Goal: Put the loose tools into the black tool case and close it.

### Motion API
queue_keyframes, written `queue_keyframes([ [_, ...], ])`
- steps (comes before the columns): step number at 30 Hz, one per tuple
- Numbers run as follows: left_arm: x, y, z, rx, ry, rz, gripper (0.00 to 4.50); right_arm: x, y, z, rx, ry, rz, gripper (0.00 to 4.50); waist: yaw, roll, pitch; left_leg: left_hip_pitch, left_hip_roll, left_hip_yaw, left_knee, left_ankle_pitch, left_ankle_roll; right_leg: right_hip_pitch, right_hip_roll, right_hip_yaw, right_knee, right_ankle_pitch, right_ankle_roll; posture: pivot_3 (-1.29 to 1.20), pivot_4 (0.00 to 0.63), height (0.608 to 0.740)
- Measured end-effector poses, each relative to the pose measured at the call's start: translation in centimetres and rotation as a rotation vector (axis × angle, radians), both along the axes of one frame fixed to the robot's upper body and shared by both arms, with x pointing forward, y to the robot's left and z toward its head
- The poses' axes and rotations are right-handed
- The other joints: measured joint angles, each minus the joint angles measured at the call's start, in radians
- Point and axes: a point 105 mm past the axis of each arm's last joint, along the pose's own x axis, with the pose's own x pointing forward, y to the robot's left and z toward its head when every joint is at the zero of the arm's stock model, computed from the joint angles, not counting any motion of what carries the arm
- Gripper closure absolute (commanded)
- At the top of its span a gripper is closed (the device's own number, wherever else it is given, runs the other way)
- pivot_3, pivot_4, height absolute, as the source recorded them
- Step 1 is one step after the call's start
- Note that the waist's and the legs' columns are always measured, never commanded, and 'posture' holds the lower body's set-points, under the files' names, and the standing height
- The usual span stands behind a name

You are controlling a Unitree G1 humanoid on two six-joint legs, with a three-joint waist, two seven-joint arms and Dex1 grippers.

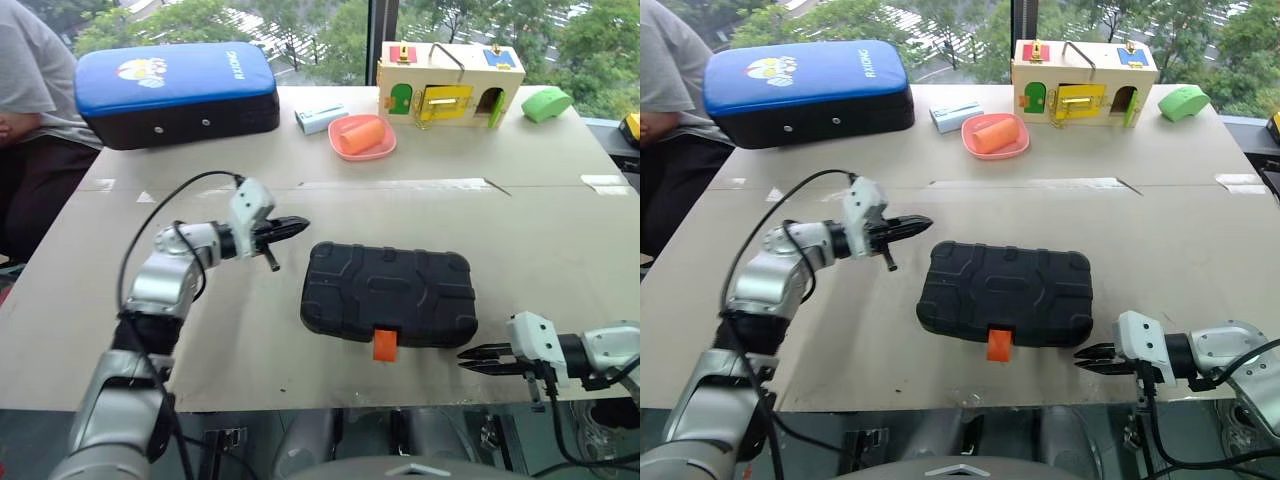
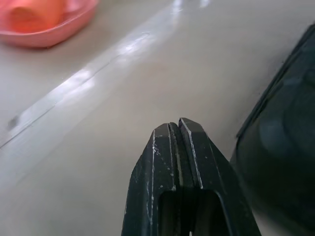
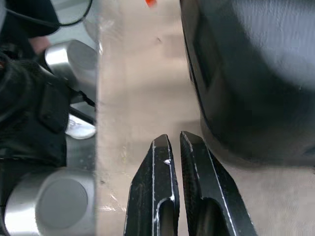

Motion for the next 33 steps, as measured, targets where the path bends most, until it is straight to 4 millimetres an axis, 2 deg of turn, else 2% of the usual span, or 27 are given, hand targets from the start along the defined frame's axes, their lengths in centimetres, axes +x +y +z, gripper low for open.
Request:
queue_keyframes([
  [3,-0.1,-2.0,-1.6,0.043,0.062,-0.106,4.44,1.4,0.3,-0.6,-0.013,-0.051,-0.048,4.5,-0.012,-0.001,0.0,-0.004,0.0,0.001,0.0,0.0,0.0,-0.006,0.001,0.002,0.002,0.0,0.0,0.0,0.15,0.735],
  [6,-0.8,-1.0,-2.0,0.113,0.097,-0.147,4.44,2.0,0.7,-0.9,-0.007,-0.081,-0.052,4.5,-0.033,-0.005,-0.002,-0.002,0.002,0.001,-0.001,0.0,0.0,-0.006,0.003,0.005,0.003,0.0,0.0,0.0,0.15,0.735],
  [8,-1.7,-0.5,-2.4,0.138,0.128,-0.186,4.44,3.4,0.7,-0.7,0.0,-0.122,-0.093,4.5,-0.048,-0.005,-0.002,0.002,0.001,0.003,-0.002,0.0,0.0,-0.003,0.003,0.009,0.003,0.0,0.0,0.0,0.15,0.735],
  [10,-3.2,-0.8,-2.7,0.147,0.171,-0.245,4.44,5.9,0.1,-0.3,-0.003,-0.19,-0.19,4.5,-0.05,-0.004,-0.002,0.006,0.001,0.005,-0.001,0.0,0.001,0.0,0.002,0.012,0.003,0.002,0.002,0.0,0.15,0.735],
  [12,-5.1,-1.7,-3.8,0.124,0.251,-0.308,4.44,8.4,-1.4,0.5,-0.022,-0.258,-0.305,4.5,-0.038,-0.003,-0.002,0.005,0.0,0.004,0.0,-0.001,0.001,0.0,0.001,0.011,0.002,0.002,0.003,0.0,0.15,0.735],
  [15,-6.6,-2.7,-4.3,0.068,0.33,-0.335,4.44,9.8,-2.8,1.4,-0.028,-0.301,-0.387,4.5,-0.012,-0.004,-0.002,-0.005,0.0,-0.001,0.001,0.0,0.0,-0.008,0.001,0.01,0.003,0.002,0.003,0.0,0.15,0.735],
  [17,-6.5,-2.9,-3.2,0.027,0.326,-0.317,4.44,10.0,-3.1,1.7,-0.023,-0.305,-0.405,4.5,-0.002,-0.003,-0.002,-0.014,0.0,-0.002,0.004,0.0,0.0,-0.016,0.002,0.009,0.005,0.002,0.002,0.0,0.15,0.735],
  [20,-6.1,-3.0,-1.3,-0.028,0.309,-0.29,4.44,9.7,-3.7,1.7,-0.004,-0.278,-0.432,4.5,0.005,-0.003,-0.002,-0.015,0.0,-0.001,0.004,0.0,0.0,-0.017,0.001,0.01,0.005,0.002,0.002,0.0,0.15,0.735],
  [22,-5.6,-3.0,0.4,-0.072,0.297,-0.268,4.44,8.7,-4.2,1.6,0.019,-0.226,-0.439,4.5,0.007,-0.003,-0.002,-0.015,0.0,-0.001,0.006,0.0,0.0,-0.015,0.001,0.009,0.005,0.002,0.003,0.0,0.15,0.735],
  [24,-5.5,-3.3,1.8,-0.102,0.298,-0.271,4.44,7.5,-4.5,2.1,0.046,-0.175,-0.433,4.5,0.008,-0.002,-0.001,-0.015,-0.001,-0.002,0.008,0.0,0.001,-0.015,0.001,0.009,0.006,0.002,0.003,0.0,0.15,0.735],
  [25,-5.8,-3.9,2.8,-0.105,0.291,-0.305,4.44,6.2,-4.6,2.6,0.063,-0.132,-0.411,4.5,0.008,-0.002,-0.001,-0.015,-0.001,-0.002,0.008,0.0,0.001,-0.014,0.001,0.009,0.006,0.002,0.003,0.0,0.15,0.735],
  [27,-6.5,-4.7,3.6,-0.082,0.28,-0.369,4.44,4.5,-4.4,3.4,0.084,-0.077,-0.37,4.5,0.005,-0.002,-0.001,-0.014,-0.001,-0.002,0.008,-0.001,0.001,-0.013,0.001,0.009,0.005,0.002,0.003,0.0,0.15,0.735],
  [28,-7.3,-5.6,3.6,-0.053,0.281,-0.424,4.44,3.0,-3.9,3.8,0.098,-0.027,-0.322,4.5,0.004,-0.001,-0.002,-0.013,0.0,-0.002,0.008,-0.001,0.001,-0.012,0.001,0.009,0.005,0.002,0.003,0.0,0.15,0.735],
  [29,-7.5,-5.8,3.4,-0.046,0.287,-0.438,4.44,2.6,-3.6,3.9,0.104,-0.015,-0.308,4.5,0.002,-0.001,-0.002,-0.011,0.0,-0.002,0.008,-0.001,0.001,-0.011,0.001,0.009,0.005,0.002,0.003,0.0,0.15,0.735],
  [31,-8.2,-7.6,1.6,0.018,0.309,-0.513,4.44,0.7,-2.2,4.0,0.137,0.056,-0.244,4.5,0.003,-0.001,-0.002,-0.011,0.0,-0.002,0.009,-0.001,0.002,-0.01,0.002,0.009,0.006,0.002,0.003,0.0,0.15,0.735],
  [33,-8.6,-8.6,0.0,0.075,0.317,-0.566,4.44,-0.2,-1.1,4.3,0.155,0.081,-0.2,4.5,0.002,-0.001,-0.002,-0.011,0.0,-0.002,0.01,-0.001,0.002,-0.01,0.002,0.009,0.006,0.002,0.003,0.0,0.15,0.735],
])
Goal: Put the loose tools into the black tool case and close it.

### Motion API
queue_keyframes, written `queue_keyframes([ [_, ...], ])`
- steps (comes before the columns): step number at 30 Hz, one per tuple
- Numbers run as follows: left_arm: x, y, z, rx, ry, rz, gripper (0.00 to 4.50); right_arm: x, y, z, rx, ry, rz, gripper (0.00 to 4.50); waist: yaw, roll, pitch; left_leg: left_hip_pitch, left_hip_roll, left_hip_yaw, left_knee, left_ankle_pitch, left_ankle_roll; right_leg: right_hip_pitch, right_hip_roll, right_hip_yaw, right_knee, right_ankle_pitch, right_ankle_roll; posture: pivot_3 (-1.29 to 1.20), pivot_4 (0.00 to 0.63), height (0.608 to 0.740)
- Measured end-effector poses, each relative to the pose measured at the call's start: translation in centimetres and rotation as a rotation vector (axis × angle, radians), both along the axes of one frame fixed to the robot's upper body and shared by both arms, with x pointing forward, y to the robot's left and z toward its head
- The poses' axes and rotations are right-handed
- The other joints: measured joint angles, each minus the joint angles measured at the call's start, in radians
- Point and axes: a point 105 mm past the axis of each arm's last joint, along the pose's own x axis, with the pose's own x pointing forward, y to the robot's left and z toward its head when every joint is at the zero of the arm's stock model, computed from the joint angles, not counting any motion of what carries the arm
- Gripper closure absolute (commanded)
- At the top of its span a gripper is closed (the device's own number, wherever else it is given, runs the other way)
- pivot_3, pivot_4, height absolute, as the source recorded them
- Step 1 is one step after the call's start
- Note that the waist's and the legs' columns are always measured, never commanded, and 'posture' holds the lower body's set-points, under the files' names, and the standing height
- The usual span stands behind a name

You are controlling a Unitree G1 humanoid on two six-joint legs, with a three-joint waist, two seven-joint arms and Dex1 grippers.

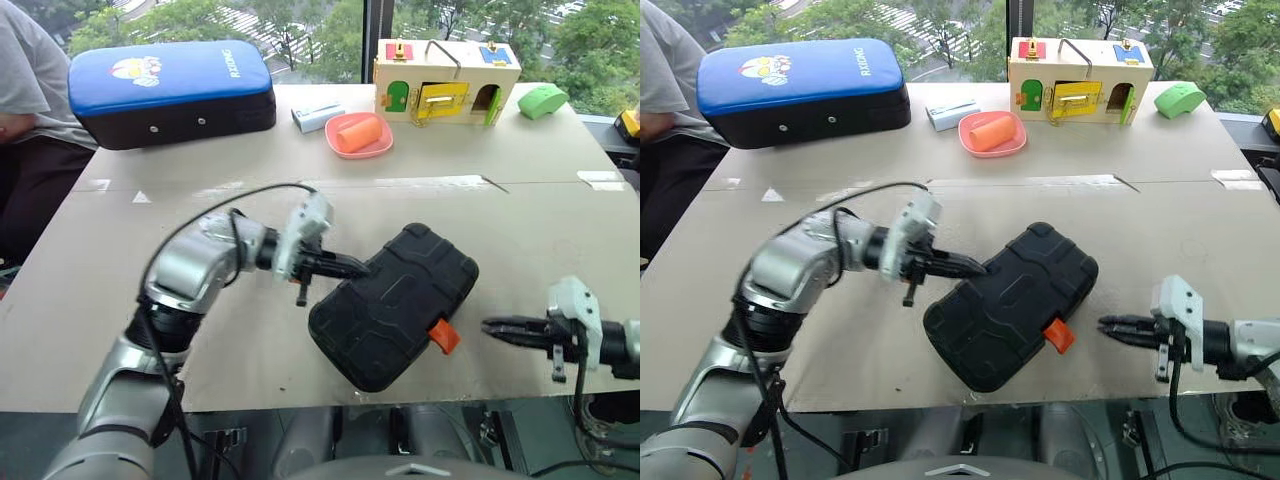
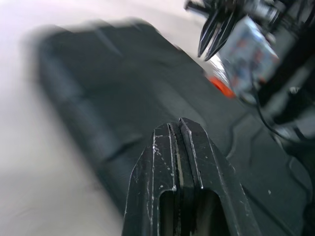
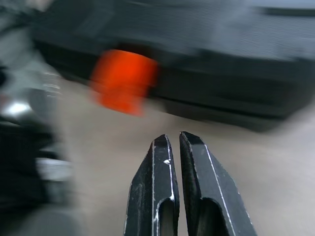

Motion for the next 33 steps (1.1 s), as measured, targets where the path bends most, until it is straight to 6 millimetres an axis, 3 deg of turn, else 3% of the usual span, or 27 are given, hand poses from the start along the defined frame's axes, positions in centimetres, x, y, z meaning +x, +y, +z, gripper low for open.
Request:
queue_keyframes([
  [5,0.0,-0.6,-0.4,0.049,-0.134,-0.102,4.44,-0.7,2.1,-0.4,0.017,0.013,0.056,4.5,0.002,0.0,-0.001,0.002,0.0,-0.001,0.0,0.0,-0.001,0.002,0.0,-0.001,-0.001,0.0,0.0,0.0,0.15,0.735],
  [10,0.2,-0.8,-0.4,0.047,-0.149,-0.113,4.44,-0.3,2.7,-1.1,0.016,0.011,0.051,4.5,0.002,0.0,-0.002,0.003,0.0,-0.001,0.001,0.0,-0.001,0.004,0.0,-0.001,-0.001,0.0,0.0,0.0,0.15,0.735],
  [18,0.4,-0.7,-0.4,0.038,-0.149,-0.107,4.44,0.5,4.3,2.3,0.132,-0.006,0.084,4.5,0.003,0.0,-0.002,0.004,0.0,-0.003,0.001,0.0,0.0,0.005,0.0,-0.003,-0.001,0.0,0.0,0.0,0.15,0.735],
  [25,0.4,-0.9,-0.4,0.027,-0.148,-0.106,4.44,1.6,3.8,-0.4,0.012,0.013,0.037,4.5,0.005,0.0,-0.002,0.003,-0.001,-0.003,0.001,0.0,-0.001,0.005,0.0,-0.003,-0.001,0.0,0.0,0.0,0.15,0.735],
  [33,0.5,-1.0,-0.5,0.025,-0.148,-0.101,4.44,1.0,2.7,-1.0,0.005,0.056,-0.005,4.5,0.007,0.001,-0.002,0.003,-0.001,-0.004,0.001,0.0,0.0,0.005,-0.001,-0.004,-0.001,0.0,0.0,0.0,0.15,0.735],
])
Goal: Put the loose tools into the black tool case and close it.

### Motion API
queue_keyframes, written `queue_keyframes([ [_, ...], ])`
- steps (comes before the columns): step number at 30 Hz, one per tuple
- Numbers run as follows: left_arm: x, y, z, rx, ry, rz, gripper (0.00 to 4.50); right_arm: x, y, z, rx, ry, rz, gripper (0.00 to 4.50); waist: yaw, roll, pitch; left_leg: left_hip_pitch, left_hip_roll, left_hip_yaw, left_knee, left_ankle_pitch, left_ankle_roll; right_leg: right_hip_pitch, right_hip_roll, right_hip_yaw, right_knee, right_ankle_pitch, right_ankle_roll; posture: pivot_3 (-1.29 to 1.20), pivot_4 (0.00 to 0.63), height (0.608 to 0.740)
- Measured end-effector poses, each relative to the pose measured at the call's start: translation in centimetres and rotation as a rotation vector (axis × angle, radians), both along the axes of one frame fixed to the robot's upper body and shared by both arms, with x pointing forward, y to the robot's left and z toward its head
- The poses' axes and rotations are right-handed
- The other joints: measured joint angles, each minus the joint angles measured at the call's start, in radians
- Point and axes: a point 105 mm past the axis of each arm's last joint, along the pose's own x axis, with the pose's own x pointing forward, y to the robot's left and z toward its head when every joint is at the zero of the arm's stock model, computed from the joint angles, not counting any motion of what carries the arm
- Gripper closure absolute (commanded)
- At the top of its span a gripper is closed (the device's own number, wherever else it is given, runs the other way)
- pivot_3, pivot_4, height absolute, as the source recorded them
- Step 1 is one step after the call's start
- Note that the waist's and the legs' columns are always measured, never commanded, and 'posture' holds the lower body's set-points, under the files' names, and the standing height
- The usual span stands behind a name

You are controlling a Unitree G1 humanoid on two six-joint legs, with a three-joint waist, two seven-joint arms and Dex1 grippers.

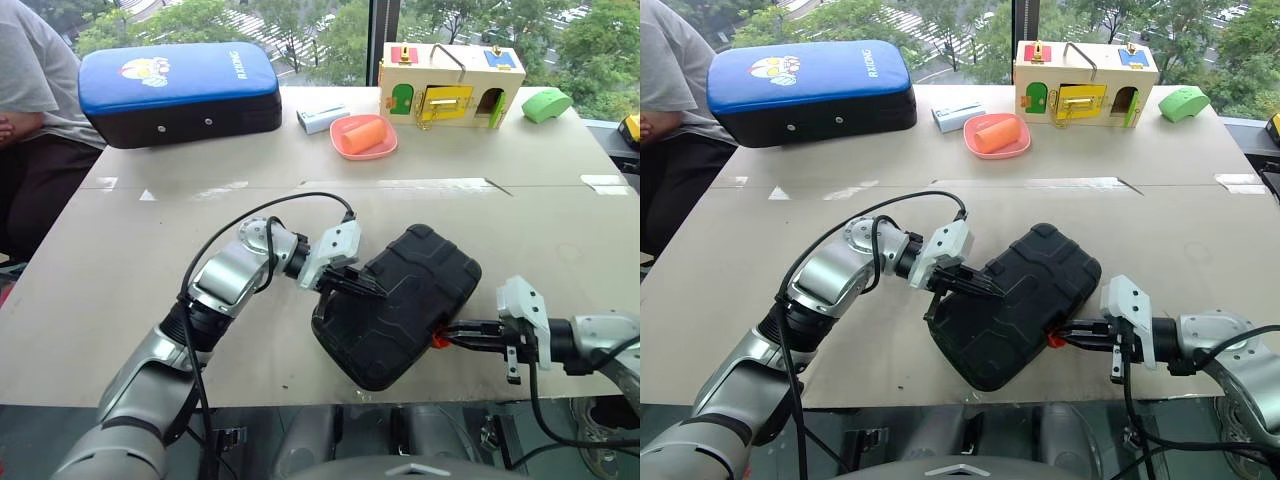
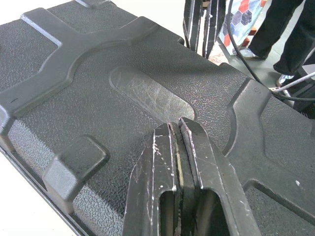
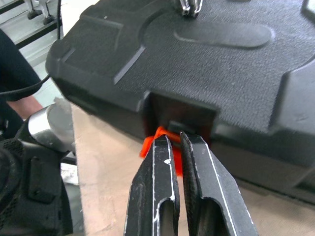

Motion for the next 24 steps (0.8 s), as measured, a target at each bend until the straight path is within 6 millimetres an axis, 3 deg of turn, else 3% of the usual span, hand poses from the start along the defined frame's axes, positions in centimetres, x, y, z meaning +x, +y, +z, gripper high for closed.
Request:
queue_keyframes([
  [4,0.0,-0.1,0.0,-0.007,-0.004,0.0,4.44,-0.5,-1.0,0.6,0.009,0.018,-0.049,4.5,-0.001,0.001,-0.001,0.001,0.0,0.0,0.0,-0.001,0.002,0.001,0.0,0.0,0.0,0.0,0.0,0.0,0.15,0.735],
  [9,0.0,-0.4,-0.3,0.005,-0.041,-0.02,4.44,-1.8,-1.8,-1.6,-0.056,0.086,-0.069,4.5,-0.001,0.002,-0.002,0.001,0.0,-0.001,0.0,-0.002,0.003,0.002,0.0,-0.001,-0.001,0.0,0.0,0.0,0.15,0.735],
  [13,0.3,-0.7,-0.4,0.011,-0.07,-0.031,4.44,-2.3,-1.4,-3.5,-0.098,0.11,-0.045,4.5,-0.002,0.002,-0.002,0.002,0.0,0.0,0.0,-0.002,0.003,0.003,0.0,-0.001,-0.001,0.0,0.0,0.0,0.15,0.735],
  [18,0.4,-0.9,-0.5,0.025,-0.118,-0.059,4.44,-0.4,0.5,-3.0,-0.067,0.031,-0.021,4.5,-0.004,0.002,-0.002,0.006,0.0,0.0,-0.001,-0.001,0.001,0.006,0.0,0.0,-0.001,0.0,0.0,0.0,0.15,0.735],
  [24,0.7,-0.8,-0.5,0.049,-0.193,-0.086,4.44,0.6,1.1,-2.9,-0.069,0.061,-0.034,4.5,-0.004,0.002,-0.002,0.011,0.0,-0.002,-0.002,-0.002,0.004,0.013,0.0,-0.001,-0.003,0.0,0.0,0.0,0.15,0.735],
])
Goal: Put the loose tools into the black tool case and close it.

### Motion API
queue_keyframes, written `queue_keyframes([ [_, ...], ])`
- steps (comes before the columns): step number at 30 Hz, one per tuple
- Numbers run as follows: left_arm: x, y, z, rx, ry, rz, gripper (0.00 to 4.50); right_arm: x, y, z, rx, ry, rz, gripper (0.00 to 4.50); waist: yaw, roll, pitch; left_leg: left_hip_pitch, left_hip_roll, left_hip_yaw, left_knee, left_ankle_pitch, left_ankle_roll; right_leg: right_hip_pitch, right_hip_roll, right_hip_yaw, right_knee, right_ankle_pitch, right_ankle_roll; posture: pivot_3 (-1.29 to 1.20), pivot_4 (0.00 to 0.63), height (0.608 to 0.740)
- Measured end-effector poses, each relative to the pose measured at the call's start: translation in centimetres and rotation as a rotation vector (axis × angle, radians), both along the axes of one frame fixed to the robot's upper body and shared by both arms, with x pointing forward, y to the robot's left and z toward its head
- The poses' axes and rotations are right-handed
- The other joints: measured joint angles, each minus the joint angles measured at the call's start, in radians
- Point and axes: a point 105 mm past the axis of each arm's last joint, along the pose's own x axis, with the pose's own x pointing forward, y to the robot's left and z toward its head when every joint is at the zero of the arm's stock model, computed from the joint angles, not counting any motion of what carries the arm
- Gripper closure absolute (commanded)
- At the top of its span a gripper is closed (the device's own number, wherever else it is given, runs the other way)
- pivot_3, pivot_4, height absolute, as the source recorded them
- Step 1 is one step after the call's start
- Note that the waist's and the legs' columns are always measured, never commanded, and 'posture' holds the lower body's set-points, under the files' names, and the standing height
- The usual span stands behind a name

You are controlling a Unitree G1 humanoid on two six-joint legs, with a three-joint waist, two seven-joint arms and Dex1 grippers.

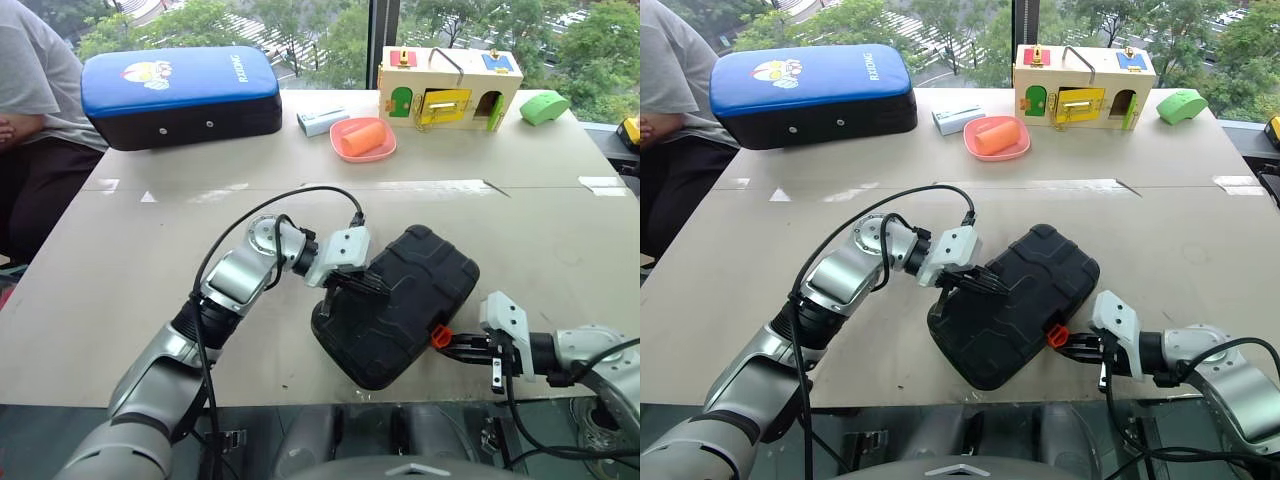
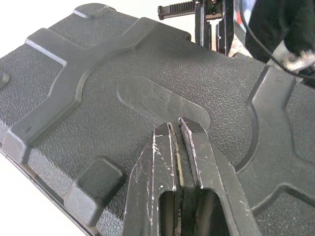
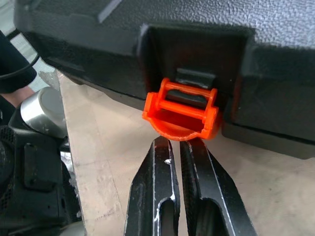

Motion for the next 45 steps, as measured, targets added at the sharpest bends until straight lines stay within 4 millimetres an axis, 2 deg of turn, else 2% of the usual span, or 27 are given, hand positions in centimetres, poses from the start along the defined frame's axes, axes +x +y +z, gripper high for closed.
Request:
queue_keyframes([
  [8,1.2,-0.5,0.1,0.008,-0.162,-0.035,4.44,0.3,0.5,1.9,0.037,0.088,-0.016,4.5,-0.001,0.0,0.0,0.002,0.001,0.0,0.0,0.0,0.0,0.002,0.0,0.0,0.0,0.0,0.0,0.0,0.15,0.735],
  [17,1.2,-1.3,-0.3,-0.006,-0.171,-0.048,4.44,0.0,0.0,1.8,-0.023,0.077,0.028,4.5,-0.001,0.0,0.0,0.002,0.001,0.0,0.0,0.0,0.0,0.002,0.0,-0.001,0.0,0.0,0.0,0.0,0.15,0.735],
  [21,1.1,-1.6,-0.5,0.001,-0.182,-0.059,4.44,-0.3,1.1,3.6,0.03,0.004,0.124,4.5,0.001,-0.001,-0.004,0.003,0.001,-0.002,0.0,0.0,0.001,0.004,0.0,-0.002,0.0,0.0,0.0,0.0,0.15,0.735],
  [24,1.0,-2.1,-0.6,0.002,-0.192,-0.075,4.44,0.4,1.6,4.6,0.062,-0.074,0.134,4.5,0.006,-0.002,-0.009,0.003,-0.001,-0.004,0.0,0.0,0.001,0.005,-0.001,-0.004,-0.002,0.0,0.0,0.0,0.15,0.735],
  [28,0.7,-2.7,-0.7,-0.009,-0.191,-0.094,4.44,0.4,1.3,4.3,0.054,-0.086,0.133,4.5,0.019,-0.002,-0.009,0.001,-0.002,-0.007,0.0,-0.001,0.002,0.005,-0.002,-0.007,-0.004,0.0,0.001,0.0,0.15,0.735],
  [29,0.8,-2.7,-0.7,-0.011,-0.185,-0.087,4.15,0.2,1.2,4.2,0.054,-0.089,0.137,4.26,0.021,-0.001,-0.01,0.001,-0.002,-0.007,0.0,-0.001,0.002,0.005,-0.002,-0.007,-0.005,0.0,0.0,0.0,0.15,0.735],
  [31,1.0,-1.6,-0.2,-0.046,-0.096,0.003,3.52,-0.4,-0.3,4.7,0.039,-0.091,0.129,3.66,0.019,0.0,-0.009,0.0,-0.002,-0.006,0.0,-0.001,0.002,0.004,-0.002,-0.006,-0.004,0.0,0.001,0.0,0.15,0.735],
  [34,1.0,3.0,0.6,-0.034,0.041,0.133,2.26,-0.7,-2.8,6.2,0.011,-0.098,0.102,2.32,-0.014,0.001,-0.007,0.002,0.0,-0.006,-0.005,-0.001,0.002,0.004,0.0,-0.004,-0.004,-0.001,0.0,0.0,0.15,0.735],
  [36,0.4,7.3,1.1,-0.014,0.172,0.275,1.45,-0.8,-4.4,7.8,0.011,-0.106,0.104,1.45,-0.033,0.003,-0.004,0.003,0.001,-0.006,-0.008,-0.001,0.002,0.002,0.0,-0.004,-0.003,-0.002,-0.002,0.0,0.15,0.735],
  [38,-1.2,12.2,1.6,0.0,0.325,0.44,0.63,-0.7,-7.1,8.9,-0.011,-0.081,0.057,0.65,-0.046,0.003,0.002,0.003,0.002,-0.005,-0.013,-0.001,0.002,0.0,0.0,-0.005,-0.003,-0.004,-0.005,0.0,0.15,0.735],
  [39,-1.9,13.9,2.7,-0.018,0.364,0.509,0.07,-0.5,-8.3,9.7,-0.017,-0.077,0.038,0.09,-0.044,0.001,0.006,0.001,0.002,-0.007,-0.013,-0.001,0.002,-0.002,0.0,-0.007,-0.004,-0.004,-0.006,0.0,0.15,0.735],
  [43,-4.5,16.9,6.3,-0.064,0.38,0.616,0.02,-0.6,-10.2,11.8,-0.019,-0.074,0.035,0.03,-0.023,0.004,0.01,-0.004,0.002,-0.007,-0.014,0.0,-0.001,-0.006,-0.002,-0.008,-0.006,-0.004,-0.006,0.0,0.15,0.735],
  [45,-6.0,18.5,7.0,-0.086,0.401,0.707,0.02,-0.3,-11.2,12.4,-0.007,-0.08,0.006,0.03,-0.017,0.006,0.012,-0.004,0.001,-0.006,-0.014,0.001,-0.003,-0.005,-0.004,-0.007,-0.007,-0.004,-0.006,0.0,0.15,0.735],
])
